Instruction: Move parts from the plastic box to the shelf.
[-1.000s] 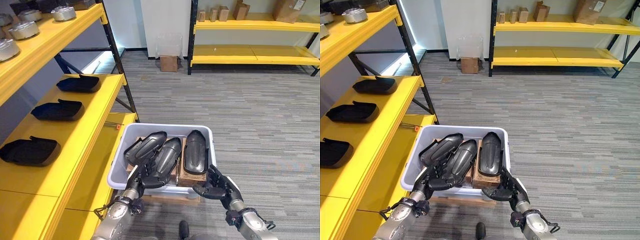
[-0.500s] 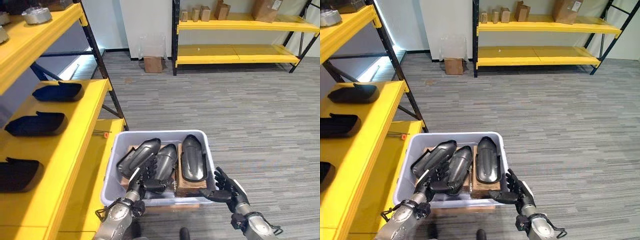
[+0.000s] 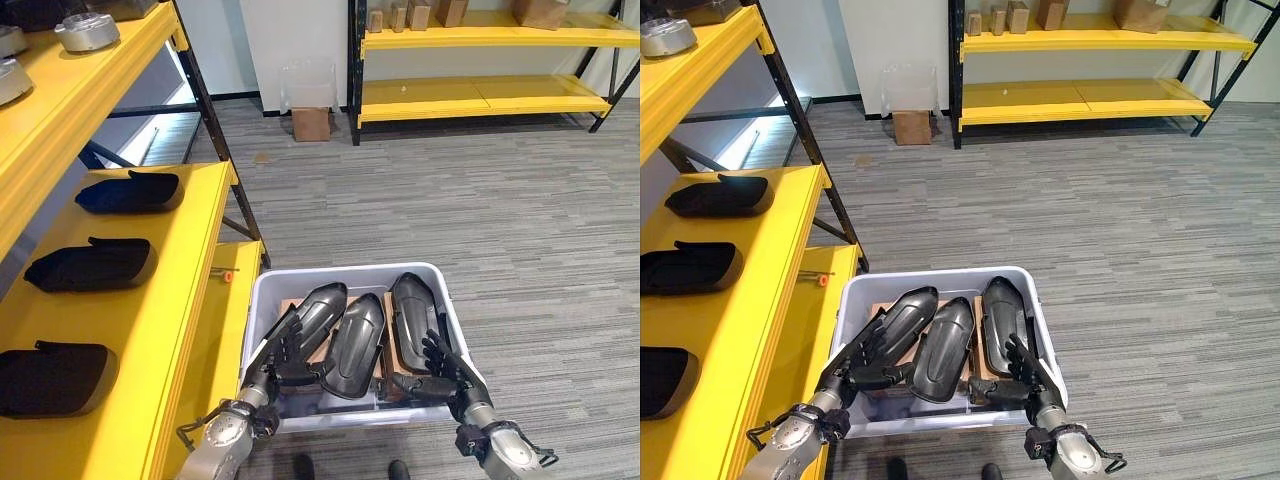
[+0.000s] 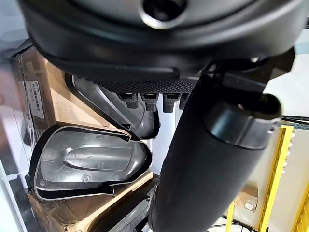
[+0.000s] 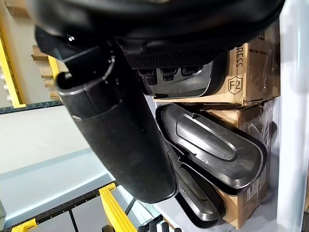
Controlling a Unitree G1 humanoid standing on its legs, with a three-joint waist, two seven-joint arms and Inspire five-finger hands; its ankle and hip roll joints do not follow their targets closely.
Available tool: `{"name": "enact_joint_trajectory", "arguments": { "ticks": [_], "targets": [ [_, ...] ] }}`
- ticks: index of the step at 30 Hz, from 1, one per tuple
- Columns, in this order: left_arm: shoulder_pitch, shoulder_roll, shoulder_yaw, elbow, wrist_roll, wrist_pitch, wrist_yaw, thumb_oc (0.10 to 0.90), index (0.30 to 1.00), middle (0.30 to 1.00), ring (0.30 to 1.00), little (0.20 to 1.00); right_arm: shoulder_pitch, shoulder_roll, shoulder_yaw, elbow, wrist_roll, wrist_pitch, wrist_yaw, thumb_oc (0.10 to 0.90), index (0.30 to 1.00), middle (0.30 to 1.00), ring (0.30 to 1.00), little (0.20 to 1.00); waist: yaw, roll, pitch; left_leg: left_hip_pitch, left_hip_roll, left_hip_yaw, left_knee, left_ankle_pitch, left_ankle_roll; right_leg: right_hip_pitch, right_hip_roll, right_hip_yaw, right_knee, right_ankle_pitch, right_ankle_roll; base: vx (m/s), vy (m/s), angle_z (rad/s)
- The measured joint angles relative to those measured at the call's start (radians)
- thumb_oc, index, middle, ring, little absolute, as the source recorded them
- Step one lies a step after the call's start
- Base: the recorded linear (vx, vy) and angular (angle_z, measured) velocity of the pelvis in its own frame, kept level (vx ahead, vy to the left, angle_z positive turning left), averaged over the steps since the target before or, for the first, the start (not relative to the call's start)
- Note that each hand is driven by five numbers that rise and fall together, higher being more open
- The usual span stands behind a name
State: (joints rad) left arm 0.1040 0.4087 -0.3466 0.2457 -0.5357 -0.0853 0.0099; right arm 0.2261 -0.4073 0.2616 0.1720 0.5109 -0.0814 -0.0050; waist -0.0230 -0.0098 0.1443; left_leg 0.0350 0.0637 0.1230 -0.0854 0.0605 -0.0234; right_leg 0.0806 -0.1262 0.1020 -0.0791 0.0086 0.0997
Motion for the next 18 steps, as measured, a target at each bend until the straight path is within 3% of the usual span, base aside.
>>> {"name": "enact_joint_trajectory", "arguments": {
  "ticks": [13,18],
  "targets": [
    [0.025,0.007,0.076,-0.160,0.000,-0.008,-0.038,0.900,1.000,1.000,1.000,1.000,-0.027,-0.140,-0.072,-0.098,-0.257,-0.008,0.018,0.900,1.000,1.000,1.000,1.000,0.001,-0.041,-0.035,-0.034,0.002,-0.009,0.001,0.004,-0.005,-0.024,0.000,-0.013,-0.007,0.001,0.001,0.02,0.013,0.02],
    [0.033,0.010,0.094,-0.190,0.000,-0.011,-0.044,0.900,1.000,1.000,1.000,1.000,-0.041,-0.203,-0.081,-0.099,-0.394,-0.019,0.018,0.900,1.000,1.000,1.000,1.000,0.003,-0.043,-0.039,-0.072,0.002,-0.022,0.004,0.015,-0.005,-0.054,0.001,-0.029,-0.007,0.006,0.002,-0.06,-0.016,0.10]
  ]
}}
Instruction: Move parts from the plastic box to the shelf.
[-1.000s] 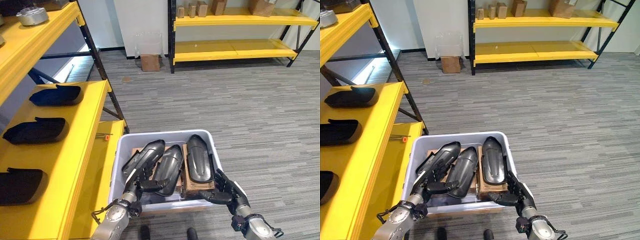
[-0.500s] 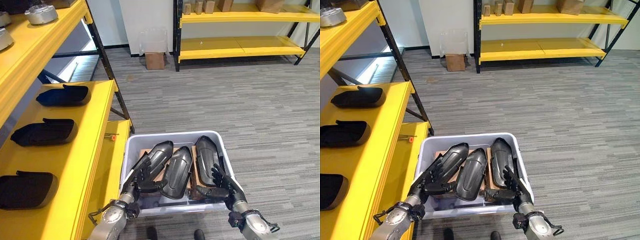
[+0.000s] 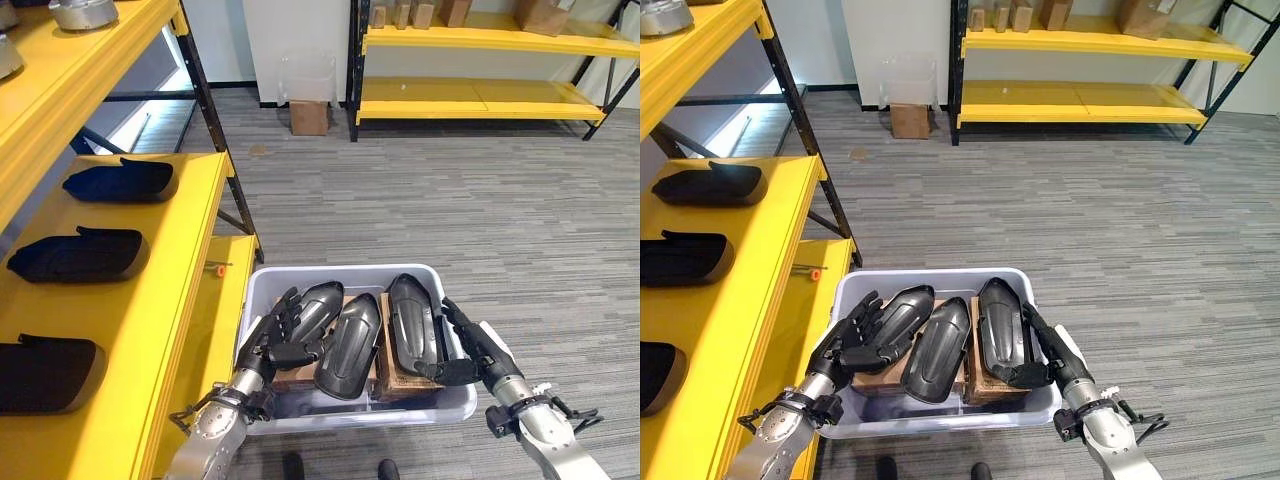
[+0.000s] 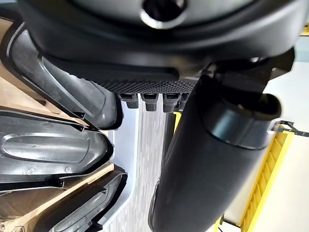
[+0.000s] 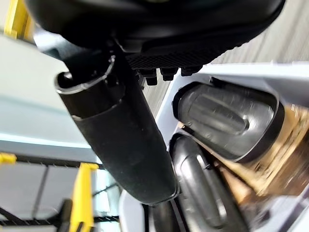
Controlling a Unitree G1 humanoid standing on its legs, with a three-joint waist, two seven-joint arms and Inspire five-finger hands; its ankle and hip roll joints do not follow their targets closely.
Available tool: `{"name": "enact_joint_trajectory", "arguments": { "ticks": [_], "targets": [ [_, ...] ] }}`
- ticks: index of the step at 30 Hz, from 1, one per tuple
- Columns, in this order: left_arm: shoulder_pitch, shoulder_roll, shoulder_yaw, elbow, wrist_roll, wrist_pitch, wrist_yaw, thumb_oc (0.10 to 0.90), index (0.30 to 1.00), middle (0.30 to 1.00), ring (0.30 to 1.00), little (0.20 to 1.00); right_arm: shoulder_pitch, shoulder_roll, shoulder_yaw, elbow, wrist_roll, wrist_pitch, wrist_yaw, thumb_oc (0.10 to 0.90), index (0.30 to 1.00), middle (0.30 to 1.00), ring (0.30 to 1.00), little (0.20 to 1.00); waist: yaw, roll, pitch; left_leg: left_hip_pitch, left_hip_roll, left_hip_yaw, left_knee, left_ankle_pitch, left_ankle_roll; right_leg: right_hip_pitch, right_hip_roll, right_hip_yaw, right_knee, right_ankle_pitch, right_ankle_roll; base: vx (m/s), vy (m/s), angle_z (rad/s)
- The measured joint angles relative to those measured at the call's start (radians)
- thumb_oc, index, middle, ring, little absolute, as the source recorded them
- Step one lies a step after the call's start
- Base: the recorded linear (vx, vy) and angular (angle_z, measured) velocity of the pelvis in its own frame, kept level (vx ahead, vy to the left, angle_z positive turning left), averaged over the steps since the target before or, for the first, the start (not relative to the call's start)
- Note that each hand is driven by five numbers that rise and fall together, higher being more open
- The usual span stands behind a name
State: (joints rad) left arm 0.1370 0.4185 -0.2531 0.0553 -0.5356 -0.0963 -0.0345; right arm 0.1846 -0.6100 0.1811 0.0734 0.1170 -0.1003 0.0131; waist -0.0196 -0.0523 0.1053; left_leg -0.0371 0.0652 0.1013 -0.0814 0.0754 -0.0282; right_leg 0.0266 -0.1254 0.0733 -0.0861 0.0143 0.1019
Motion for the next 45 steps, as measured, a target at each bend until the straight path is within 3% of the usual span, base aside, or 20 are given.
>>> {"name": "enact_joint_trajectory", "arguments": {
  "ticks": [7,17,24,33,39,45],
  "targets": [
    [-0.033,0.009,0.015,-0.032,-0.001,-0.033,0.008,0.900,1.000,1.000,1.000,1.000,-0.088,-0.033,0.025,0.004,-0.161,-0.009,-0.013,0.900,1.000,1.000,1.000,1.000,0.007,0.003,0.006,-0.091,0.001,-0.012,0.001,0.028,0.000,-0.084,0.004,-0.009,0.000,0.022,0.003,-0.14,-0.015,0.04],
    [-0.226,0.035,0.015,-0.098,-0.001,-0.105,0.077,0.900,1.000,1.000,1.000,1.000,-0.251,-0.063,0.124,0.012,-0.280,-0.028,-0.037,0.900,1.000,1.000,1.000,1.000,0.023,0.022,0.184,-0.187,0.001,-0.030,0.001,0.066,-0.003,-0.170,0.006,-0.024,0.001,0.055,0.005,-0.10,0.006,0.05],
    [-0.336,0.036,0.015,-0.109,-0.001,-0.121,0.118,0.900,1.000,1.000,1.000,1.000,-0.352,-0.064,0.164,0.018,-0.303,-0.028,-0.049,0.900,1.000,1.000,1.000,1.000,0.022,0.020,0.264,-0.210,0.001,-0.024,0.001,0.067,-0.004,-0.196,0.007,-0.019,0.001,0.057,0.005,-0.03,-0.005,-0.02],
    [-0.389,0.036,0.012,-0.161,0.000,-0.152,0.157,0.900,1.000,1.000,1.000,1.000,-0.356,-0.062,0.167,0.026,-0.319,-0.027,-0.089,0.900,1.000,1.000,1.000,1.000,0.018,0.010,0.277,-0.224,0.002,-0.021,0.002,0.067,-0.004,-0.214,0.008,-0.019,0.001,0.056,0.005,0.00,-0.001,-0.01],
    [-0.388,0.038,0.015,-0.180,0.000,-0.153,0.175,0.900,1.000,1.000,1.000,1.000,-0.338,-0.066,0.138,0.049,-0.434,-0.025,-0.133,0.900,1.000,1.000,1.000,1.000,0.018,0.002,0.282,-0.229,0.002,-0.004,0.001,0.066,-0.004,-0.226,0.007,-0.007,0.002,0.059,0.006,-0.01,0.002,-0.05],
    [-0.387,0.039,0.032,-0.191,0.002,-0.154,0.182,0.900,1.000,1.000,1.000,1.000,-0.293,-0.104,0.039,-0.001,-0.602,-0.025,-0.177,0.900,1.000,1.000,1.000,1.000,-0.002,0.000,0.303,-0.241,0.002,-0.002,0.002,0.066,-0.004,-0.237,0.007,-0.005,0.002,0.060,0.006,-0.01,0.002,0.00]
  ]
}}
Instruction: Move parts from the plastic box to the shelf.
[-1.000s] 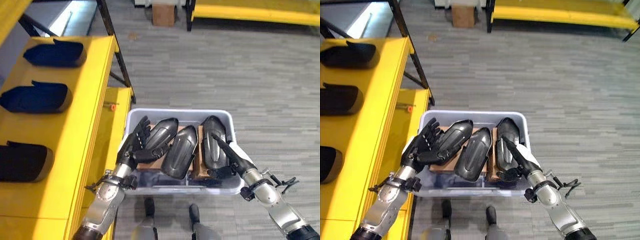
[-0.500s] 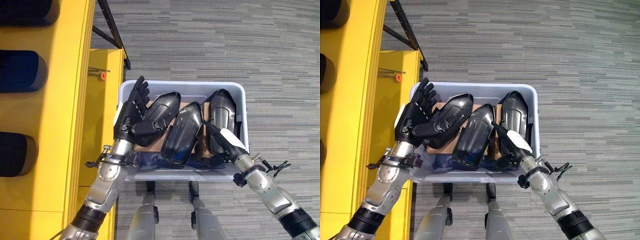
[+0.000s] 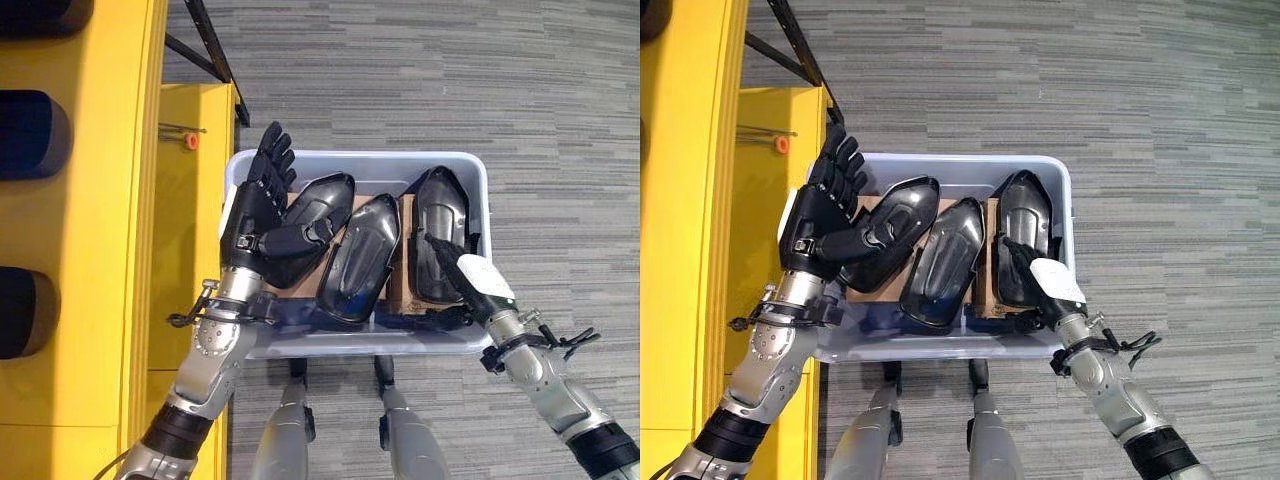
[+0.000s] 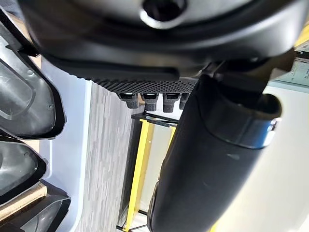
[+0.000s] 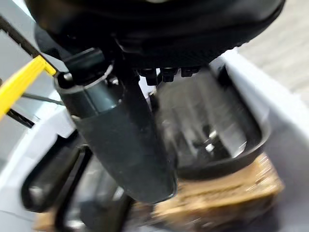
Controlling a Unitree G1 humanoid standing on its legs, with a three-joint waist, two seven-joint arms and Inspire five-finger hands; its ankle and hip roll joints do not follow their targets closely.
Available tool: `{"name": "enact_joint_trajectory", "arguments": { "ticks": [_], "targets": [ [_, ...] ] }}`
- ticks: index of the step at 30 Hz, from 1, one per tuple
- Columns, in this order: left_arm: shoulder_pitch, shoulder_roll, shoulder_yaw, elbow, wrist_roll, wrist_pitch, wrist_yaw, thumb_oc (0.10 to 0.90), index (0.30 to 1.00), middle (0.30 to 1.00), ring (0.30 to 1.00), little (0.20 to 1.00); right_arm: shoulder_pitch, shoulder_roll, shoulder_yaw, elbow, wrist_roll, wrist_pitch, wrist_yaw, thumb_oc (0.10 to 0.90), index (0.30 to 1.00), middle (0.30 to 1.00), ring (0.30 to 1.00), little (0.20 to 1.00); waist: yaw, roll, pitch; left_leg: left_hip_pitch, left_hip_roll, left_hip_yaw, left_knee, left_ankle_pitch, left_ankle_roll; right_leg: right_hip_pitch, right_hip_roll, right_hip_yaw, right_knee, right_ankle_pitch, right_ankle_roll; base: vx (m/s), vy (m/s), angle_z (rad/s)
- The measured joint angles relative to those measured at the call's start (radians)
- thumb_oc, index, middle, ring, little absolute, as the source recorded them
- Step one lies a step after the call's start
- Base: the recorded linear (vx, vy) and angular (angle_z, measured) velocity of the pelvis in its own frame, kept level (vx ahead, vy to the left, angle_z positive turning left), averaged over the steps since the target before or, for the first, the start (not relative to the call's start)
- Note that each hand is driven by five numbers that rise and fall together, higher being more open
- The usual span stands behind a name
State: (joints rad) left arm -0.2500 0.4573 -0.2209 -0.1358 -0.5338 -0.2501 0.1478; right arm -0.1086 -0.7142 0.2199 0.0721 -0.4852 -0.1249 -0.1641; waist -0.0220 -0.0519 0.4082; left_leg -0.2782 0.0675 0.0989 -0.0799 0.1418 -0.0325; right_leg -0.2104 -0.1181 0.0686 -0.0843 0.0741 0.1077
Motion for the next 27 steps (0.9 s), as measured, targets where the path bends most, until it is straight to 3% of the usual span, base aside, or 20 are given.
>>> {"name": "enact_joint_trajectory", "arguments": {
  "ticks": [11,27],
  "targets": [
    [-0.002,0.000,0.004,0.000,0.009,0.000,0.001,0.900,1.000,1.000,1.000,1.000,-0.005,-0.003,-0.014,0.002,-0.024,0.000,-0.019,0.900,1.000,1.000,1.000,1.000,-0.003,0.001,0.018,-0.004,0.002,0.004,0.000,0.000,0.000,-0.009,0.002,0.005,0.004,0.000,0.000,-0.01,-0.002,-0.02],
    [-0.008,0.001,0.003,-0.001,0.008,-0.001,0.023,0.900,1.000,1.000,1.000,1.000,-0.100,-0.002,0.083,0.020,0.018,0.004,-0.019,0.900,1.000,1.000,1.000,1.000,0.002,0.004,0.020,-0.037,0.002,0.002,0.001,0.003,-0.001,-0.049,0.002,0.005,0.018,-0.001,0.000,0.00,-0.002,0.00]
  ]
}}
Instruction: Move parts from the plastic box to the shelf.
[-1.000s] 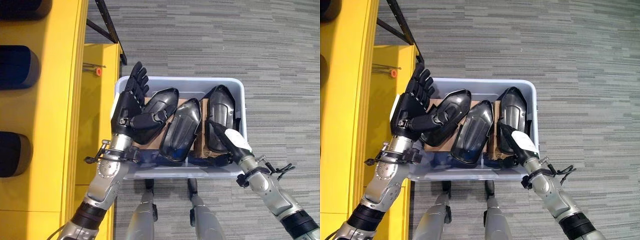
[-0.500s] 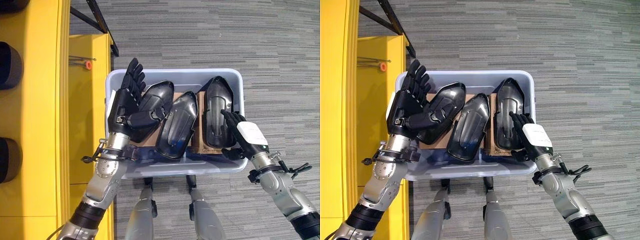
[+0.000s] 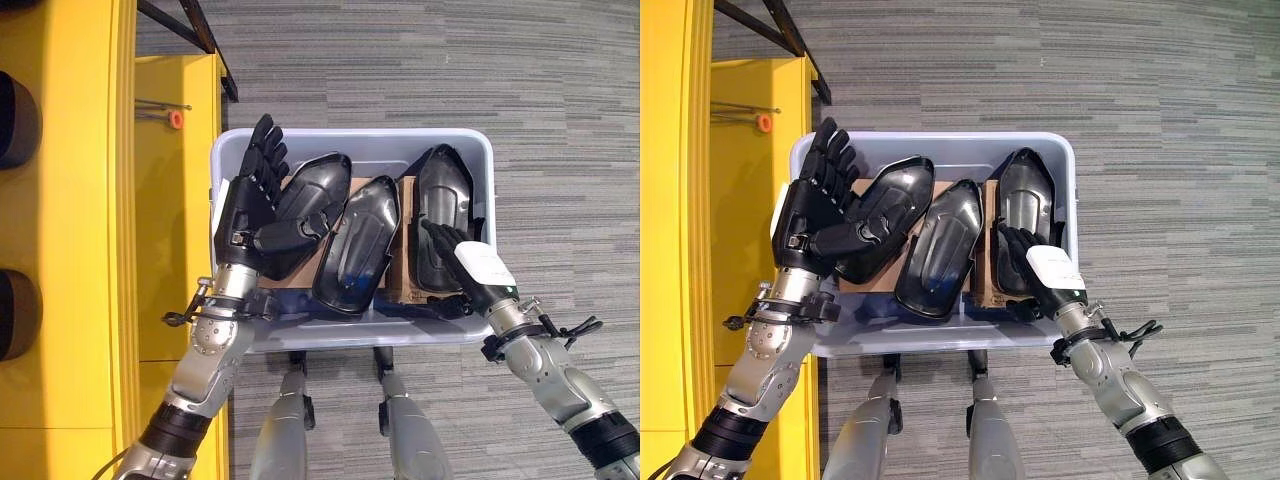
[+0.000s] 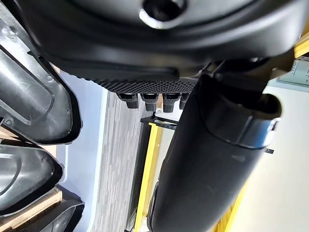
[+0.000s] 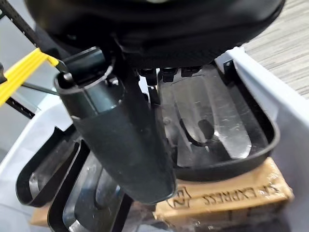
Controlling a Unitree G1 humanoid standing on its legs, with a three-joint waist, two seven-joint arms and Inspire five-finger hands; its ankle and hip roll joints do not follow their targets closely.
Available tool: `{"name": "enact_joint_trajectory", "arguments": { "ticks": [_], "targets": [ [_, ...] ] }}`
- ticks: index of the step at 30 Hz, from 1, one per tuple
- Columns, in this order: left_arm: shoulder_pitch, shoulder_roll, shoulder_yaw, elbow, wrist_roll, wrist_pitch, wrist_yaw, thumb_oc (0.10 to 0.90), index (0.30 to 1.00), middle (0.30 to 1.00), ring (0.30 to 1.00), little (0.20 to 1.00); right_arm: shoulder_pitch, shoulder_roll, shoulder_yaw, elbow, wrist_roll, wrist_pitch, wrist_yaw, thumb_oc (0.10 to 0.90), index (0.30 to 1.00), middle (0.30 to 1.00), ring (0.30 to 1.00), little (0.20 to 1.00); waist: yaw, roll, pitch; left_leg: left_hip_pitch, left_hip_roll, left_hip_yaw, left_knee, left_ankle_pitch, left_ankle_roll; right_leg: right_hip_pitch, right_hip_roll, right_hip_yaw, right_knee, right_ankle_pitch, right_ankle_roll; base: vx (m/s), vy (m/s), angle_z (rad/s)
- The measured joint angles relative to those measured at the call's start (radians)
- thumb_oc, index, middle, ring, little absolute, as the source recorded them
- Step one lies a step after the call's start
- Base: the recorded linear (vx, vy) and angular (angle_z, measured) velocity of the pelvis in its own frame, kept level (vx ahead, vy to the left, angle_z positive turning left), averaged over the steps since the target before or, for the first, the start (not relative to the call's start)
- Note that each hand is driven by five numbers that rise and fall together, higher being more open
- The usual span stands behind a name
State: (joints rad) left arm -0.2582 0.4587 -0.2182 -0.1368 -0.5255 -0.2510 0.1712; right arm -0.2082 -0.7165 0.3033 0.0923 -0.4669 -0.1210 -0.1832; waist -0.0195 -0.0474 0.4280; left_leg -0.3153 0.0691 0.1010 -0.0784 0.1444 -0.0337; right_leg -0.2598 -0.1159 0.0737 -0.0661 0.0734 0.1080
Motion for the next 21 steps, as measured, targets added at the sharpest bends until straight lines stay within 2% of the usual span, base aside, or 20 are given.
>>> {"name": "enact_joint_trajectory", "arguments": {
  "ticks": [9,14,21],
  "targets": [
    [-0.006,0.000,-0.001,0.000,0.000,0.000,0.021,0.900,1.000,1.000,1.000,1.000,-0.031,0.001,0.011,0.023,0.018,0.006,-0.001,0.900,1.000,1.000,1.000,1.000,0.001,0.002,0.001,-0.026,0.000,-0.001,0.020,0.000,0.000,-0.015,-0.001,-0.004,0.003,0.000,0.000,0.01,0.001,0.02],
    [-0.007,0.000,0.001,0.000,0.001,-0.016,0.021,0.900,1.000,1.000,1.000,1.000,-0.030,0.002,0.024,0.081,0.019,0.021,-0.003,0.900,1.000,1.000,1.000,1.000,0.007,0.016,0.008,-0.040,0.000,-0.002,0.023,0.000,0.000,-0.034,0.000,-0.003,0.015,0.000,0.000,0.00,0.000,0.00],
    [-0.007,0.000,0.005,0.000,0.001,-0.017,0.021,0.900,1.000,1.000,1.000,1.000,-0.027,0.004,0.031,0.082,0.019,0.024,-0.011,0.900,1.000,1.000,1.000,1.000,0.006,0.020,0.010,-0.069,0.000,-0.004,0.044,0.000,0.000,-0.061,0.000,-0.003,0.033,-0.002,0.001,0.00,0.000,-0.01]
  ]
}}
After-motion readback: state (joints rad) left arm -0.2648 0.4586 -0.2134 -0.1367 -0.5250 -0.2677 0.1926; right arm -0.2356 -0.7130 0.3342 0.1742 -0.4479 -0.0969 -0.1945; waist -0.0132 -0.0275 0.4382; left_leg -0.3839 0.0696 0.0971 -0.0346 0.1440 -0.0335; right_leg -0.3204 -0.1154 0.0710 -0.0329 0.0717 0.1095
